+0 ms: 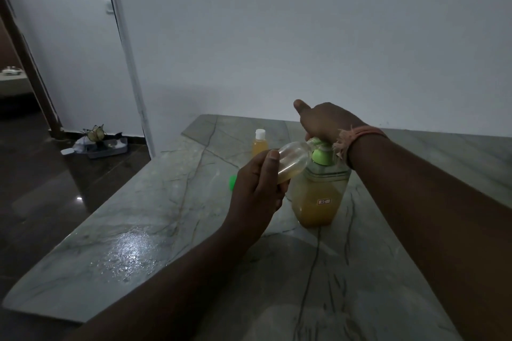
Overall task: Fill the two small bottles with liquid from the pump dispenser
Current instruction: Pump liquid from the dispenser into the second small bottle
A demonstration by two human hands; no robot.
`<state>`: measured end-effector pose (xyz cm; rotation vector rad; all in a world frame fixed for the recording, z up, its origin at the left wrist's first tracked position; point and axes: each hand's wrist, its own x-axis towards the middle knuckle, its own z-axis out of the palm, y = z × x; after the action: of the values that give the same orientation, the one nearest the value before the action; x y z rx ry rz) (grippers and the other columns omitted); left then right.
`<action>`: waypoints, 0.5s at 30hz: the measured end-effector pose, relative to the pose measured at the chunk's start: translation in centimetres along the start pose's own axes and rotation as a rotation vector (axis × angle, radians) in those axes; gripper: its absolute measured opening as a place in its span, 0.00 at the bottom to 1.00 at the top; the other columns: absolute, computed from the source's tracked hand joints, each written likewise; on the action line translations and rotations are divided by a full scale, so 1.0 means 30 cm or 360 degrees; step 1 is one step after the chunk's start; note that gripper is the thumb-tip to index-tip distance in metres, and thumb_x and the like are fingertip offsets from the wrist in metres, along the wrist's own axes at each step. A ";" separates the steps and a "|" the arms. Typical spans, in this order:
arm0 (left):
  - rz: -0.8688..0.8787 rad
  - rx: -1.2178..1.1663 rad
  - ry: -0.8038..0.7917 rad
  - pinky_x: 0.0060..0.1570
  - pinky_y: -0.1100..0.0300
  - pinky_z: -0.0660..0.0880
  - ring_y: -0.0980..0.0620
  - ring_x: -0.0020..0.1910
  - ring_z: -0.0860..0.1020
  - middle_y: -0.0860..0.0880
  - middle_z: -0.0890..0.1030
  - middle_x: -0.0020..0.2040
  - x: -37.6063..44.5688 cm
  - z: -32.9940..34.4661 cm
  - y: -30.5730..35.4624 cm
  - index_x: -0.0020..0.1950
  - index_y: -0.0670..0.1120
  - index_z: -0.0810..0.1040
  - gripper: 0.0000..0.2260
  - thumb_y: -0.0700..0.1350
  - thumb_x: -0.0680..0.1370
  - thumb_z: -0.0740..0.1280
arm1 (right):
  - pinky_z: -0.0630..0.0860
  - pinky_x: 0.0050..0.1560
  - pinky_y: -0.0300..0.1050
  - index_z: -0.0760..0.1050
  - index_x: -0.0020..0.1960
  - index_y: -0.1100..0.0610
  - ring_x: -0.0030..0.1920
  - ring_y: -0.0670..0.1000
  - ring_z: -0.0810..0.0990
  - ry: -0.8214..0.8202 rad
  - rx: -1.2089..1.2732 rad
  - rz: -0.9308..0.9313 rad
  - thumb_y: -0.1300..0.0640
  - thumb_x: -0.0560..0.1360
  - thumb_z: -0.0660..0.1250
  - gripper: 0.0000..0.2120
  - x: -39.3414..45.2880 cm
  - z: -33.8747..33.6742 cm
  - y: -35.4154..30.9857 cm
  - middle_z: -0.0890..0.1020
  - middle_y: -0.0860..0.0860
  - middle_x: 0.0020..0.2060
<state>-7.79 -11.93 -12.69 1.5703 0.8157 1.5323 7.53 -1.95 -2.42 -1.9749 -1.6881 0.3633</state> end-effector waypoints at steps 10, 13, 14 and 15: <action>0.0019 0.0034 -0.0025 0.24 0.62 0.68 0.54 0.26 0.72 0.46 0.76 0.33 -0.001 -0.003 -0.002 0.54 0.41 0.77 0.16 0.49 0.85 0.55 | 0.70 0.51 0.48 0.80 0.57 0.61 0.52 0.58 0.80 0.0039 0.0103 -0.0033 0.33 0.79 0.50 0.35 -0.003 -0.006 -0.001 0.83 0.57 0.54; 0.0018 0.0021 -0.0014 0.24 0.62 0.68 0.53 0.26 0.71 0.46 0.76 0.33 0.001 -0.004 -0.004 0.54 0.42 0.78 0.15 0.48 0.86 0.54 | 0.70 0.53 0.49 0.80 0.59 0.61 0.56 0.59 0.80 0.0056 0.0107 0.0009 0.32 0.79 0.49 0.36 -0.005 0.004 0.004 0.83 0.58 0.57; 0.0020 0.0021 -0.0016 0.24 0.62 0.68 0.53 0.26 0.72 0.46 0.76 0.33 0.001 -0.004 -0.005 0.55 0.42 0.78 0.15 0.48 0.86 0.55 | 0.70 0.54 0.49 0.80 0.60 0.61 0.56 0.59 0.80 0.0034 0.0085 0.0013 0.32 0.79 0.50 0.36 -0.009 0.002 0.000 0.83 0.58 0.57; 0.0022 0.0019 -0.0019 0.24 0.61 0.68 0.53 0.26 0.72 0.47 0.76 0.33 0.001 -0.004 -0.005 0.55 0.42 0.78 0.15 0.48 0.86 0.55 | 0.70 0.55 0.49 0.80 0.61 0.62 0.57 0.59 0.79 0.0011 0.0058 0.0007 0.33 0.79 0.50 0.36 -0.013 -0.003 -0.005 0.82 0.59 0.58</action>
<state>-7.89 -11.82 -12.82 1.5953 0.8102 1.5289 7.38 -2.32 -2.32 -1.9515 -1.6618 0.3857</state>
